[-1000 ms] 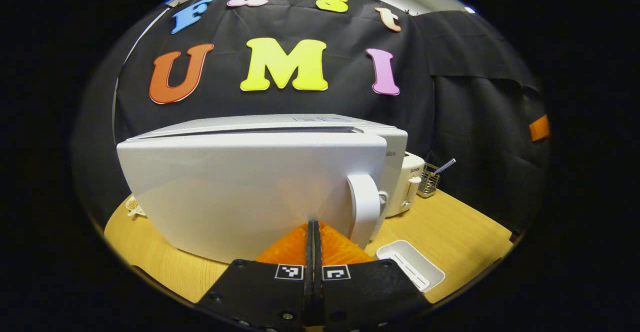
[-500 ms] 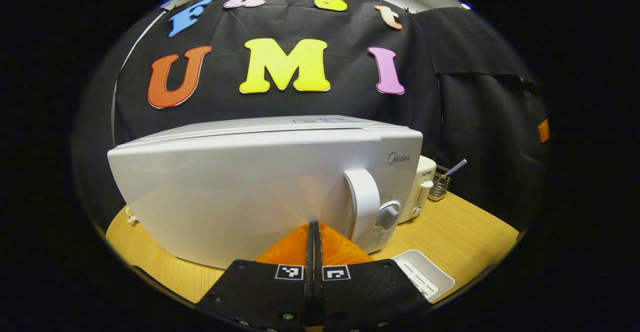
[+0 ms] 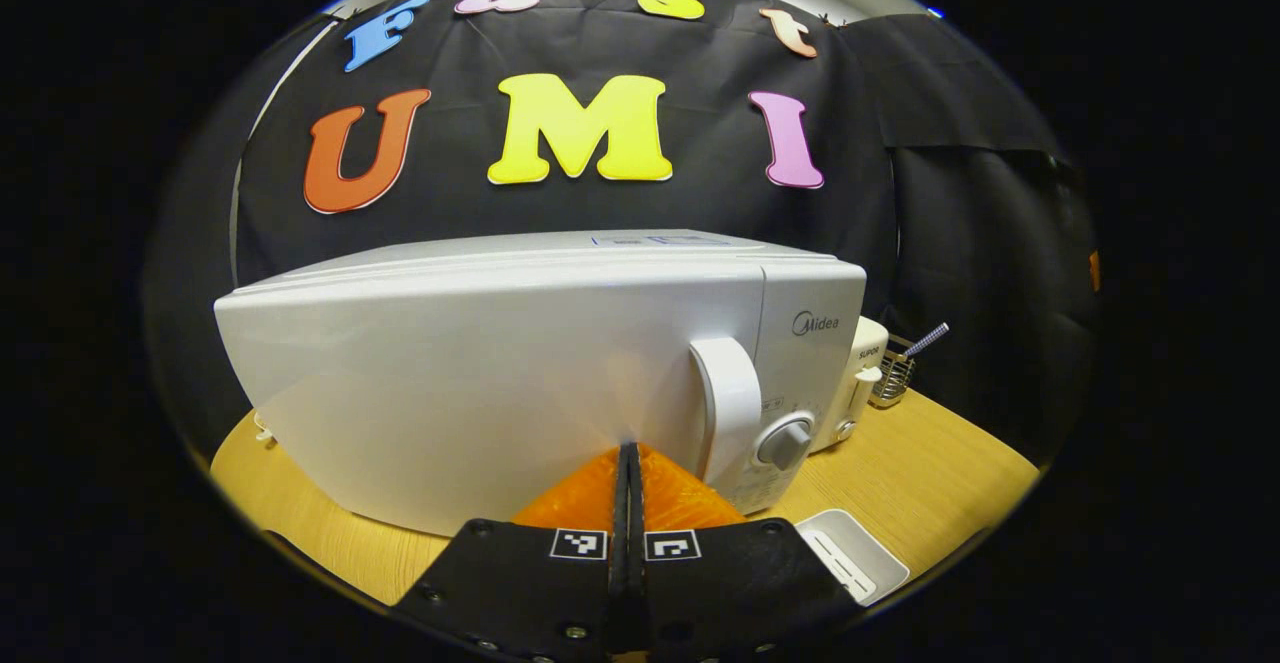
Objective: Open the microwave oven with the left hand, put the food in, and close the microwave oven.
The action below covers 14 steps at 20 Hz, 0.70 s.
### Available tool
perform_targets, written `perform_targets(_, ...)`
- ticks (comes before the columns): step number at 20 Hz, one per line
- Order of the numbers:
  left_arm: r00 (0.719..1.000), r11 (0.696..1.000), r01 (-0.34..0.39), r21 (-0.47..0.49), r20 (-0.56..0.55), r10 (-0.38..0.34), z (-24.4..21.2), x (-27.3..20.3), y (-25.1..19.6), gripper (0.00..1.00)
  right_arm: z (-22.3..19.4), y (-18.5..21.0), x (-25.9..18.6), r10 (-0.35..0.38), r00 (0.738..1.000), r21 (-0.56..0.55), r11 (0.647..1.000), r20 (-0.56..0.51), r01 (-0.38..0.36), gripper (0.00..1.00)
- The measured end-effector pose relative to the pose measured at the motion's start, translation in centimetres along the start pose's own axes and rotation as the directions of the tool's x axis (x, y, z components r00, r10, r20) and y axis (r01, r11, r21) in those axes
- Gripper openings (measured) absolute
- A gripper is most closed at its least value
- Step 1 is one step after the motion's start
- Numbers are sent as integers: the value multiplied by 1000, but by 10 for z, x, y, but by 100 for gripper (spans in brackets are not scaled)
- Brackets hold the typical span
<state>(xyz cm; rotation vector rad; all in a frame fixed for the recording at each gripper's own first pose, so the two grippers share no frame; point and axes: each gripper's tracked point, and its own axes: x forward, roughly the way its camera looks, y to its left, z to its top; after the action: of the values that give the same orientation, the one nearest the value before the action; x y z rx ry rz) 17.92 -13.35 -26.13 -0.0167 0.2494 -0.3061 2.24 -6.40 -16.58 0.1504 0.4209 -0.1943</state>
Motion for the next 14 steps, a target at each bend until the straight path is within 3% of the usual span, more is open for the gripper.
perform_targets(7,997,998,-47,45,64,44,38,-54,13,0,5,18,-12,51,999,-25,998,19,-50,100)
perform_targets(9,998,1000,-18,24,64,16,48,-81,10,27,10,30,-19,75,996,-37,997,38,-74,100)
perform_targets(10,997,1000,-9,12,70,8,56,-96,12,54,13,40,-25,96,994,-46,994,48,-94,91)
perform_targets(11,996,1000,-22,2,82,21,65,-111,18,82,17,47,-29,110,992,-57,993,61,-107,100)
perform_targets(12,995,999,-49,2,90,49,73,-126,27,90,23,55,-36,126,988,-69,990,84,-120,100)
perform_targets(14,990,994,-106,-8,89,106,85,-158,44,96,35,72,-50,159,978,-106,984,132,-145,100)
